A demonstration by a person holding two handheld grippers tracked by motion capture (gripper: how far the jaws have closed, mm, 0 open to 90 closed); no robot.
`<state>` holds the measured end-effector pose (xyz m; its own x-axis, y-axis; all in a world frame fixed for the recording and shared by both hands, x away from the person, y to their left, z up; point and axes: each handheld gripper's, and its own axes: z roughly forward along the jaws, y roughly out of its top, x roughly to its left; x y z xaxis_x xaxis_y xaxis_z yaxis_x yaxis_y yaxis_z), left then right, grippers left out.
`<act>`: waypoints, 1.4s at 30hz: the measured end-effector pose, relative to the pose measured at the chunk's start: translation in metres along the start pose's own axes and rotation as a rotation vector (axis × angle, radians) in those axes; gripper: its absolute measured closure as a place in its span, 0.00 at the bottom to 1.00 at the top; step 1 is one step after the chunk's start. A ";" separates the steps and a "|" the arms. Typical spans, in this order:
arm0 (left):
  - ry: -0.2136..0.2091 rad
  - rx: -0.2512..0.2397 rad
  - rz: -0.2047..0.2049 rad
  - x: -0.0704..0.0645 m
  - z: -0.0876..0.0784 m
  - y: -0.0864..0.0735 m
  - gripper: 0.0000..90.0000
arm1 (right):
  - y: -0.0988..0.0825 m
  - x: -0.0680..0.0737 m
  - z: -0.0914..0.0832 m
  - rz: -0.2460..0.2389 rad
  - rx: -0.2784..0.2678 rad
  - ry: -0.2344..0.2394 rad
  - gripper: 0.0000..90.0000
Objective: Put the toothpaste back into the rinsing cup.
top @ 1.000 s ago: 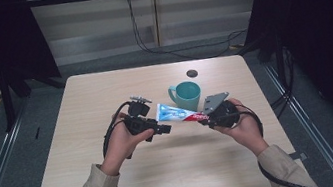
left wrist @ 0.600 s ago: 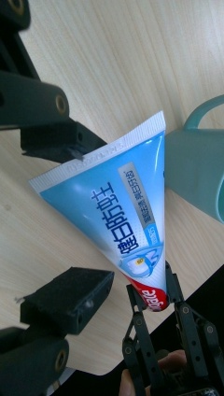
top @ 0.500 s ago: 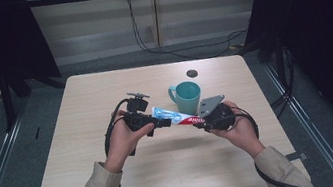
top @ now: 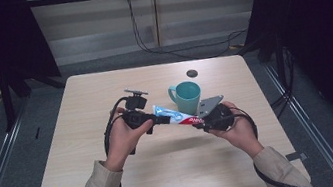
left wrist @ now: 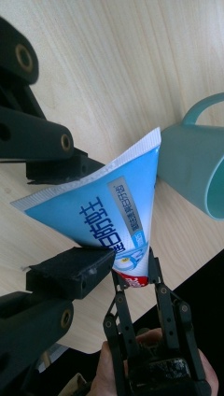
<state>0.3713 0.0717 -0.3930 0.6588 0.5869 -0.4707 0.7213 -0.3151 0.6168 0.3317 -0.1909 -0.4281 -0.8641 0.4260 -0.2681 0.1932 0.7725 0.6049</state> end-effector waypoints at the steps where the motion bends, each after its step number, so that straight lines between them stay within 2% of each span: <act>1: -0.003 -0.001 0.002 0.000 -0.001 0.000 0.66 | 0.000 0.000 0.000 0.001 -0.001 0.001 0.79; 4: -0.008 -0.015 -0.002 -0.001 -0.002 0.002 0.68 | 0.001 0.000 0.000 0.008 -0.006 0.000 0.79; 14: -0.003 -0.013 -0.004 0.000 -0.001 0.001 0.70 | -0.001 0.003 0.005 0.041 -0.014 0.011 0.79; 20: -0.011 -0.016 0.009 0.000 0.000 0.001 0.70 | -0.003 0.001 0.004 0.045 -0.014 0.008 0.79; 29: -0.025 -0.055 -0.018 0.001 -0.003 0.002 0.67 | -0.004 0.002 0.003 0.054 -0.034 0.005 0.79; 32: -0.021 -0.092 -0.034 0.001 -0.003 0.002 0.64 | -0.003 0.003 0.003 0.076 -0.050 -0.001 0.79; 36: -0.016 -0.109 -0.054 0.001 -0.003 0.003 0.63 | -0.001 0.004 0.004 0.101 -0.056 0.004 0.79; 37: -0.016 -0.129 -0.064 0.000 -0.004 0.004 0.64 | 0.001 0.005 0.004 0.135 -0.060 0.008 0.79; 38: -0.015 -0.140 -0.068 0.000 -0.004 0.004 0.64 | 0.002 0.006 0.004 0.139 -0.064 0.006 0.79; 42: -0.009 -0.147 -0.075 -0.001 -0.005 0.005 0.64 | 0.003 0.008 0.005 0.159 -0.078 0.009 0.79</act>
<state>0.3730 0.0735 -0.3867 0.6069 0.5977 -0.5238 0.7297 -0.1578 0.6653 0.3276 -0.1830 -0.4321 -0.8296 0.5357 -0.1578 0.2917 0.6566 0.6955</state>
